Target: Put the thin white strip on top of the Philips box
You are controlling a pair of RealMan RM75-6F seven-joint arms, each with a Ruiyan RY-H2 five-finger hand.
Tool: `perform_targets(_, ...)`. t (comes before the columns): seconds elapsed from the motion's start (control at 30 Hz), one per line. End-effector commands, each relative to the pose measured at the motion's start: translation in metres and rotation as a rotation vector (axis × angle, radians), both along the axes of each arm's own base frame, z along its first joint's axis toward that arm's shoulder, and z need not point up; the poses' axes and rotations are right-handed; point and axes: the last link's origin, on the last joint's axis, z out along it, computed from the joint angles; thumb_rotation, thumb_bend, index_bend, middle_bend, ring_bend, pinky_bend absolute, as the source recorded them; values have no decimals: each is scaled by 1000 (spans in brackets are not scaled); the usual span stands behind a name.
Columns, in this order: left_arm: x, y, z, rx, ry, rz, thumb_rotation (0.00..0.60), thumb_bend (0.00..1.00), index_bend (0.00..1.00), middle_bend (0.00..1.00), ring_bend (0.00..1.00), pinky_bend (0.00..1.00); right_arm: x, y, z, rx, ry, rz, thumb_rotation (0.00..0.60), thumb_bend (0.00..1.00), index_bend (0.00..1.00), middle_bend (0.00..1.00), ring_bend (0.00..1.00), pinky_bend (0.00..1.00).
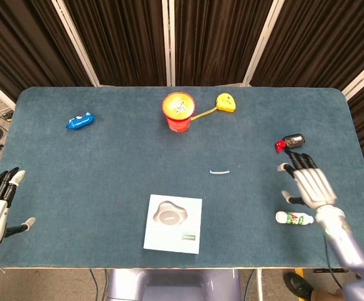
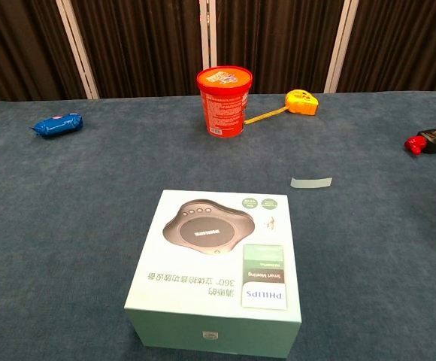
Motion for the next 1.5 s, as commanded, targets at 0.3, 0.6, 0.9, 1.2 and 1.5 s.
perform_targets(0.3, -11, 16, -14, -3, 42, 63, 600, 0, 0, 0, 0, 0, 56, -82, -96, 153, -8, 29, 600, 286, 441, 0, 0, 0)
perform_targets(0.6, -20, 23, -17, -8, 51, 99, 600, 0, 0, 0, 0, 0, 69, -100, -147, 216, 75, 42, 600, 309, 479, 0, 0, 0)
perform_targets(0.9, -22, 27, -18, -12, 51, 109, 600, 0, 0, 0, 0, 0, 70, -102, -170, 226, 96, 35, 600, 311, 497, 0, 0, 0)
perform_targets(1.2, -23, 28, -17, -14, 47, 113, 600, 0, 0, 0, 0, 0, 68, -105, -173, 211, 113, 41, 600, 392, 600, 0, 0, 0)
perform_targets(1.5, -22, 27, -20, -25, 46, 113, 600, 0, 0, 0, 0, 0, 71, -106, -163, 173, 101, 82, 600, 454, 720, 0, 0, 0)
